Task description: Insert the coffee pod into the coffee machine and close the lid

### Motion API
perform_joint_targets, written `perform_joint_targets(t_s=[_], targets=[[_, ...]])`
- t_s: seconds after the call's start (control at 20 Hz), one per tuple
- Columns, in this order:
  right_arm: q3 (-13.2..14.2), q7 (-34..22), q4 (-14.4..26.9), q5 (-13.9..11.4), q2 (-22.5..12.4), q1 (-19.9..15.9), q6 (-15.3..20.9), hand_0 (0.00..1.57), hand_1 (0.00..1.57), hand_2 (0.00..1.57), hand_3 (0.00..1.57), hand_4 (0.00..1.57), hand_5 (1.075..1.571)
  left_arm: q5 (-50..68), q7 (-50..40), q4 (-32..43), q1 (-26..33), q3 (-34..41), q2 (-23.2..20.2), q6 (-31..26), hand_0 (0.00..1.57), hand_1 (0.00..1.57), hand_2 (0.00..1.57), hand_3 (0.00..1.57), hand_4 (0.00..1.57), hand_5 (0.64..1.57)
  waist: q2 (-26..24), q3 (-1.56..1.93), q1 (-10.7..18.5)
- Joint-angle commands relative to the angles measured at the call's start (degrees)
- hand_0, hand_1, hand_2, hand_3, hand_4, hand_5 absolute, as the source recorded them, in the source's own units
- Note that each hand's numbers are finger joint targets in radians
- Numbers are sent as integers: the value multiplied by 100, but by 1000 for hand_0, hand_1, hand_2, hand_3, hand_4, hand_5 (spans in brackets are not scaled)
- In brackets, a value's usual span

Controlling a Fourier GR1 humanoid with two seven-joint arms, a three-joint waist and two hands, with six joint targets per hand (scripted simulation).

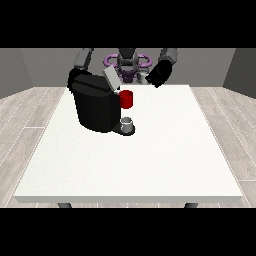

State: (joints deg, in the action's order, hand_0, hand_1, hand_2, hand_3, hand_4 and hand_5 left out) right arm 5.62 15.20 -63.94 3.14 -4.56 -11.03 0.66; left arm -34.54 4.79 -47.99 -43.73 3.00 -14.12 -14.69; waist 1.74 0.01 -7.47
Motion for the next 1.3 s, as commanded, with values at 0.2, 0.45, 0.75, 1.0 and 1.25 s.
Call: perform_joint_targets(t_s=[0.2,0.45,0.75,1.0,1.25], targets=[[180,107,223,138,-29,-55,-21,0,0,0,0,178,1571,352,-666,-346,-637,249,223,-251,1346,1346,1432,1391,655,1571,1,0,80],[-1,233,-204,130,-66,-132,-264,0,0,0,0,240,1571,322,-583,85,-979,567,-67,124,1381,1381,1409,1249,600,1571,606,-1,-481],[87,627,-55,174,-349,-675,-614,0,0,0,0,136,1571,492,-703,247,-1692,888,-383,125,1469,1469,1473,1358,639,1571,1296,0,-567],[216,701,447,277,-462,-799,-854,0,0,0,0,0,1571,506,-964,213,-1822,783,-190,127,1459,1459,1456,1381,604,1571,1193,3,-301],[161,666,213,366,-504,-960,-1081,0,0,0,0,301,1571,675,-729,540,-2139,1128,-663,138,1452,1452,1483,1390,595,1571,1565,0,-646]])
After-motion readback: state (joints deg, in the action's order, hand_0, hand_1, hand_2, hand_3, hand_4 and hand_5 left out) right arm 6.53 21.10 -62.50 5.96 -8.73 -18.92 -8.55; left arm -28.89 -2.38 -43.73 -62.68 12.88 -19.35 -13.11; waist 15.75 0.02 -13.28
